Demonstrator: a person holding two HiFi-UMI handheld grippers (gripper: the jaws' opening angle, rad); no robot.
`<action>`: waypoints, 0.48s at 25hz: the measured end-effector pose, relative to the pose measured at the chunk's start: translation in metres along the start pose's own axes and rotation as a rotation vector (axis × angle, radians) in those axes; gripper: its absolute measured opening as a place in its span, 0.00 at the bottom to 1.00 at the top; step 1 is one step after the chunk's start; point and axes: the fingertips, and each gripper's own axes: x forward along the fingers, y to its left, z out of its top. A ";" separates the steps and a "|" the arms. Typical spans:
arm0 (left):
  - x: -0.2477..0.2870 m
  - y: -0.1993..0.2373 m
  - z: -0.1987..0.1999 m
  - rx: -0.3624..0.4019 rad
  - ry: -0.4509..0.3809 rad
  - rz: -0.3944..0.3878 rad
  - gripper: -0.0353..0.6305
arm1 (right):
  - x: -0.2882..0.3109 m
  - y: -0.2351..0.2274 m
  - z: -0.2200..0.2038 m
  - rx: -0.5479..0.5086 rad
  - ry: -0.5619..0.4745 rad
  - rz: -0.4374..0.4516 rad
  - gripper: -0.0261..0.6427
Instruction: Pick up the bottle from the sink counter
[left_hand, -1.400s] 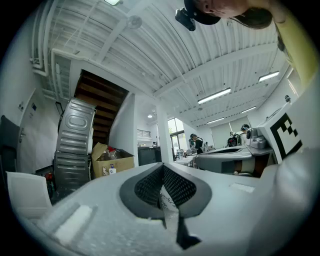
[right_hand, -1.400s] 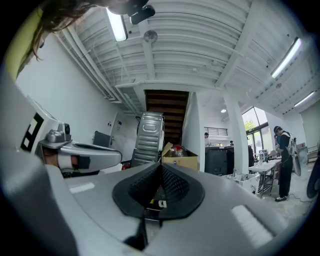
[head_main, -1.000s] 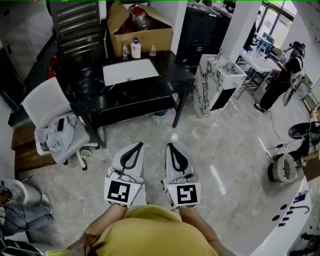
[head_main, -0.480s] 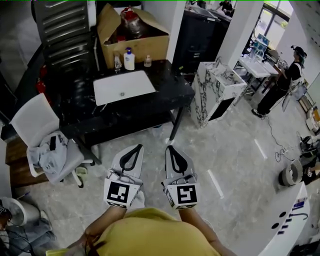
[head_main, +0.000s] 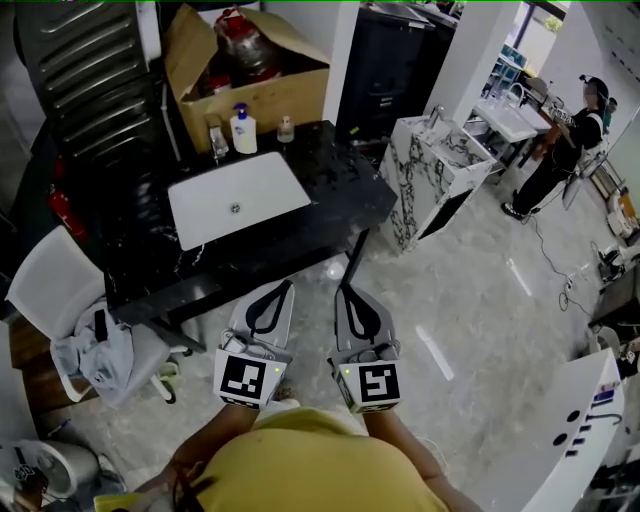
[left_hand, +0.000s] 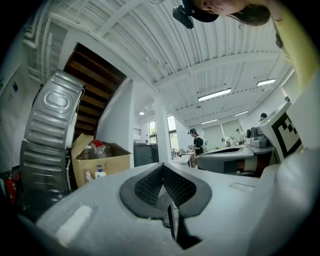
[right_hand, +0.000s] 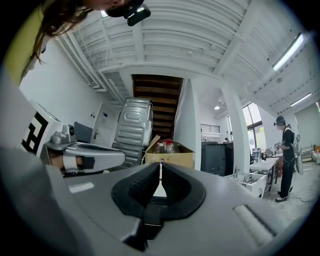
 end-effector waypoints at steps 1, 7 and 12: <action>0.005 0.005 -0.004 -0.003 0.000 -0.005 0.06 | 0.006 0.000 -0.001 0.003 0.006 -0.005 0.06; 0.025 0.025 -0.018 -0.043 0.022 -0.018 0.06 | 0.037 -0.005 -0.010 0.027 0.040 -0.029 0.06; 0.040 0.043 -0.027 -0.039 0.022 -0.013 0.06 | 0.063 -0.009 -0.016 0.033 0.040 -0.024 0.06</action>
